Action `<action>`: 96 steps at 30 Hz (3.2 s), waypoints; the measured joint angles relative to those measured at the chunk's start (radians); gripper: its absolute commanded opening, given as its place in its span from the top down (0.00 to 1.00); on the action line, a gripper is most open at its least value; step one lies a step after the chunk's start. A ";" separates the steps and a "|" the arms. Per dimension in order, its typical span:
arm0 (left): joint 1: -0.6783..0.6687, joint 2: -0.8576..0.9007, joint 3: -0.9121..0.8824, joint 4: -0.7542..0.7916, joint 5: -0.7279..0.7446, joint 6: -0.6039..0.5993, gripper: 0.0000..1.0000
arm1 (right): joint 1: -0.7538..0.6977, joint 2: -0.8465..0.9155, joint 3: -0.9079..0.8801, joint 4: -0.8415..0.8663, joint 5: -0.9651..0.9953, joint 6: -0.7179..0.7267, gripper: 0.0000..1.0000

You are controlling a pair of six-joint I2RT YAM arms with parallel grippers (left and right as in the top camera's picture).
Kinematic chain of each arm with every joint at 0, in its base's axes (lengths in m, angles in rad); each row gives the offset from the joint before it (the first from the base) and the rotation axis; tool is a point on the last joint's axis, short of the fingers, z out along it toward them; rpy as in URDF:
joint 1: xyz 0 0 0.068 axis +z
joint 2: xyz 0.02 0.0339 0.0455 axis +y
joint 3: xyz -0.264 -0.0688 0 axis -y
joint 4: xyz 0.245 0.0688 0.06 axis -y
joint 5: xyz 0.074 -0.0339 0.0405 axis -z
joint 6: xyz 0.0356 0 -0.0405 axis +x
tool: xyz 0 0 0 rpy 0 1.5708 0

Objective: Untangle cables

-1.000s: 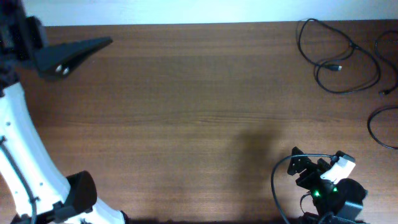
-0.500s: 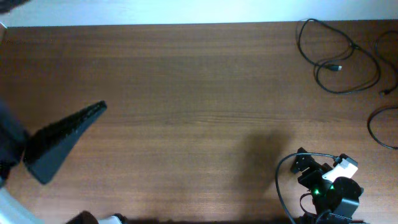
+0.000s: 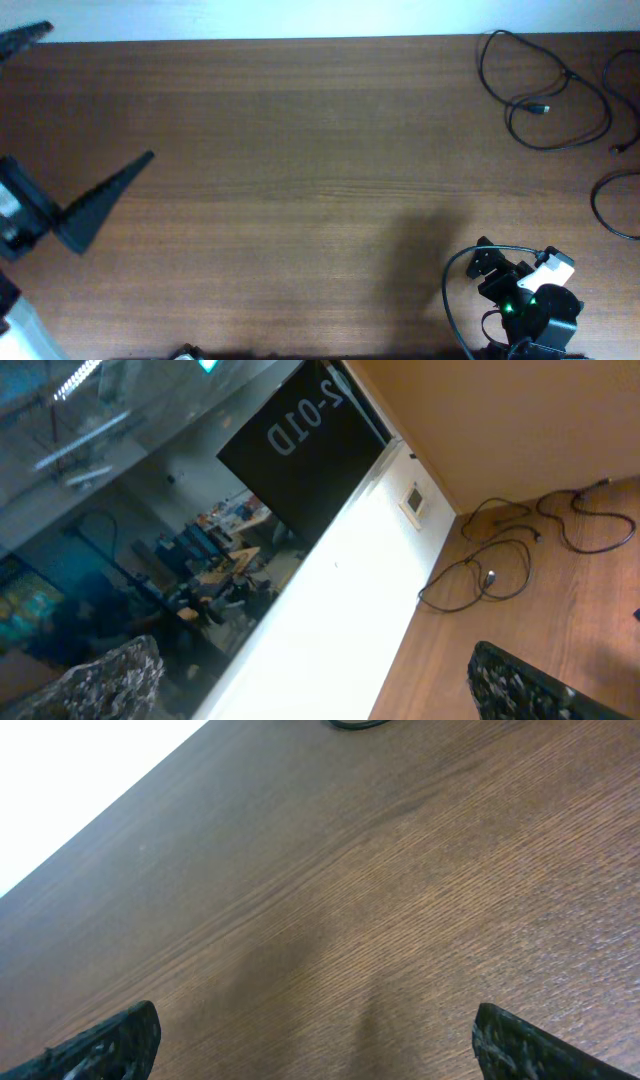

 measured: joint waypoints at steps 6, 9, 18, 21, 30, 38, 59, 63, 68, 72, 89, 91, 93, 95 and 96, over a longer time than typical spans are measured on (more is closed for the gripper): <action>0.000 -0.030 0.000 0.017 0.000 0.011 0.02 | 0.001 0.000 0.000 0.000 0.000 0.000 0.01; 0.000 -0.029 0.000 0.016 0.000 0.011 0.01 | 0.001 0.000 0.000 0.000 0.000 0.000 0.01; 0.000 -0.027 0.000 0.020 0.000 -0.052 0.02 | 0.001 0.000 0.000 0.000 0.000 0.000 0.01; 0.000 -0.027 0.000 0.022 0.000 -0.047 0.01 | 0.001 0.000 0.000 0.000 0.000 -0.001 0.01; -0.070 -0.035 0.000 -0.051 0.000 0.327 0.01 | 0.001 0.000 0.000 0.000 0.000 0.000 0.01; -0.167 -0.103 -0.015 -1.028 -0.041 1.216 0.02 | 0.002 0.000 -0.003 0.000 0.000 0.000 0.01; -0.684 -0.340 -0.025 -2.053 -0.904 2.198 0.02 | 0.003 -0.002 -0.003 0.000 0.000 -0.001 0.01; -0.736 -0.383 -0.025 -2.074 -1.081 1.893 0.02 | 0.003 -0.002 -0.003 0.000 0.000 0.000 0.01; -0.820 -0.435 -0.057 -2.073 -1.282 1.519 0.02 | 0.003 -0.002 -0.003 0.000 0.000 0.000 0.01; -0.882 -0.523 -0.170 -2.052 -1.375 1.365 0.01 | 0.003 -0.002 -0.003 0.000 0.000 0.000 0.01; -0.874 -1.105 -1.324 -1.226 -1.562 0.982 0.02 | 0.003 -0.002 -0.003 0.000 0.000 0.000 0.01; -0.862 -1.129 -1.432 -1.162 -1.565 0.974 0.02 | 0.003 -0.002 -0.003 0.000 0.000 0.000 0.01; -0.850 -1.155 -1.525 -1.091 -1.565 0.970 0.02 | 0.003 -0.002 -0.003 0.000 0.000 0.000 0.01; -0.839 -1.185 -1.608 -1.029 -1.565 0.966 0.01 | 0.003 -0.002 -0.003 0.000 0.000 0.000 0.01; -0.833 -1.201 -1.660 -0.976 -1.567 0.957 0.01 | 0.003 -0.002 -0.003 0.000 0.000 0.000 0.01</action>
